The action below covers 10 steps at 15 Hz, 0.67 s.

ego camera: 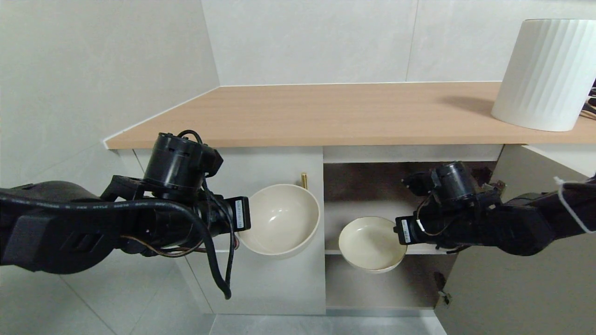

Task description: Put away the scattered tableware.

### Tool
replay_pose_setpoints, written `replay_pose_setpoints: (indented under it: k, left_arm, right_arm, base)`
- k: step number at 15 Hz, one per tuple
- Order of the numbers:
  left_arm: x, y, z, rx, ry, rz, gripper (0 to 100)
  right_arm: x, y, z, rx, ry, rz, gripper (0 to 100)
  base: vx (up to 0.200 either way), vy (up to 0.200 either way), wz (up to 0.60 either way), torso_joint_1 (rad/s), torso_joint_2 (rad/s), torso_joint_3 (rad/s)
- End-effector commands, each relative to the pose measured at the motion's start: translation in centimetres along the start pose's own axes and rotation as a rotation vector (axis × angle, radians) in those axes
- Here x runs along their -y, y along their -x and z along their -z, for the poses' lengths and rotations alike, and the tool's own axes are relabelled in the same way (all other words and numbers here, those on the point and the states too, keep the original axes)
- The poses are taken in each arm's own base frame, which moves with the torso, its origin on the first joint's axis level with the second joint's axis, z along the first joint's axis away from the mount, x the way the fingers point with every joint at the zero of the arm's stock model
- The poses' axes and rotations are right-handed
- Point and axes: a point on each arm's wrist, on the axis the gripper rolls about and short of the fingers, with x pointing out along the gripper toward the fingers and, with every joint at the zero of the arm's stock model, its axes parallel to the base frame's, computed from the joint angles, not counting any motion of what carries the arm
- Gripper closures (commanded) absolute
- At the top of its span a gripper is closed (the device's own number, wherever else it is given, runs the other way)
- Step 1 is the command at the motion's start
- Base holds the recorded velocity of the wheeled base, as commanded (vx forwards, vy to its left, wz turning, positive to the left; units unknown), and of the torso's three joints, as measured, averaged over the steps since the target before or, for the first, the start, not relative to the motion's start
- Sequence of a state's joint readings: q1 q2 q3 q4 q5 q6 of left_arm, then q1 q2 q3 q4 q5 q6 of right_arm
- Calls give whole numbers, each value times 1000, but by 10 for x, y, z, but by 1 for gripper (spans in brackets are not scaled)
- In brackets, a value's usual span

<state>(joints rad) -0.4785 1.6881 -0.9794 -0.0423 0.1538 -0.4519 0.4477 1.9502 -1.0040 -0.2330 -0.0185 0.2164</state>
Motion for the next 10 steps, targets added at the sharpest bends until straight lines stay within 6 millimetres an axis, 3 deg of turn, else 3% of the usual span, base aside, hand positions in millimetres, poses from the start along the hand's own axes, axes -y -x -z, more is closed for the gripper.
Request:
replay_pose_setpoints:
  k: [1, 5, 10]
  left_arm:
    - [0, -1, 0, -2, 0, -2, 100]
    - [0, -1, 1, -4, 0, -1, 100]
    - [3, 0, 3, -9, -9, 8, 100]
  right_arm:
    - [8, -45, 23, -75, -8, 25, 100]
    - [21, -73, 22, -36, -95, 59, 100]
    - [48, -121, 18, 21, -218, 189, 100]
  base:
    - [0, 0, 0, 0, 0, 0]
    - [0, 0, 0, 0, 0, 0]
    - [0, 0, 0, 0, 0, 0]
